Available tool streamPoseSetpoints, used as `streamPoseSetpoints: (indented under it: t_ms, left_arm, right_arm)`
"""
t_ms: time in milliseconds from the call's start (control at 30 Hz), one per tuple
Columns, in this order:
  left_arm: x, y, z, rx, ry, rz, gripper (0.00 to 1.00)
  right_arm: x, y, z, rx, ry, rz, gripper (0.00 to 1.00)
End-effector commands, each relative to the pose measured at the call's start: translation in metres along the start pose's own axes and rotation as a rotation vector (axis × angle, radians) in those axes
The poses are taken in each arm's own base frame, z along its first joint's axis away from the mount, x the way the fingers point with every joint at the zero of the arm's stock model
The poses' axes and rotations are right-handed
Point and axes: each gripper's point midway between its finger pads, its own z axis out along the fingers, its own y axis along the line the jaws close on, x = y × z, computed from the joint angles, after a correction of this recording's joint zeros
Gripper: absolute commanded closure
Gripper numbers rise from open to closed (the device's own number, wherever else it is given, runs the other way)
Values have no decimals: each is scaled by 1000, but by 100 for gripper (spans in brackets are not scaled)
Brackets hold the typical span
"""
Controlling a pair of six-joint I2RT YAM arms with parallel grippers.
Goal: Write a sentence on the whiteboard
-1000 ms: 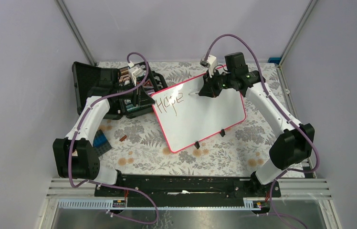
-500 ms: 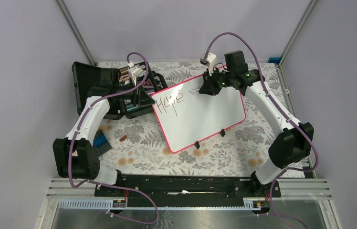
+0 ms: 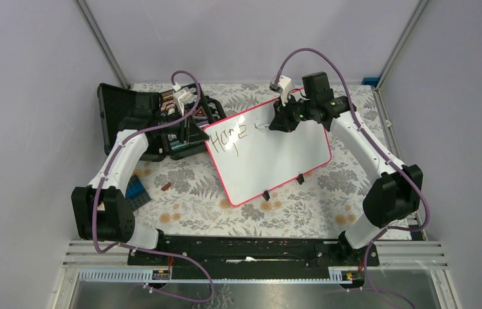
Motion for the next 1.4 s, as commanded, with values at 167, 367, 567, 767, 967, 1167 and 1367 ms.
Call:
streamPoseSetpoints:
  t_ms: [167,367,567,767,967,1167,1367]
  left_arm:
    - [-9,-2,2,9,-14,82,100]
    - [-9,-3,2,12,-14,83,100]
    - [-10,-3,1,9,-16,86,100]
    - [-10,-3,1,6,-15,86,100]
    - [-11,-2,1,6,-15,89,100]
    - [-11,-2,1,5,-15,89,100]
    - [-10,0,2,2,-13,89,100]
  right_arm:
    - [10,5,-5,6,2,-21,100]
    - [-5,1,-8,21,-23,-31,100]
    - [-19,-7,-6,39,-39,-38,100]
    - [-23,-13,-5,49,-42,-39,100]
    - [-22,-20,-9,73,-41,-39,100]
    - [-15,-26,-17,94,-38,-34,100]
    - [-4,-23,-17,84,-24,-31,100]
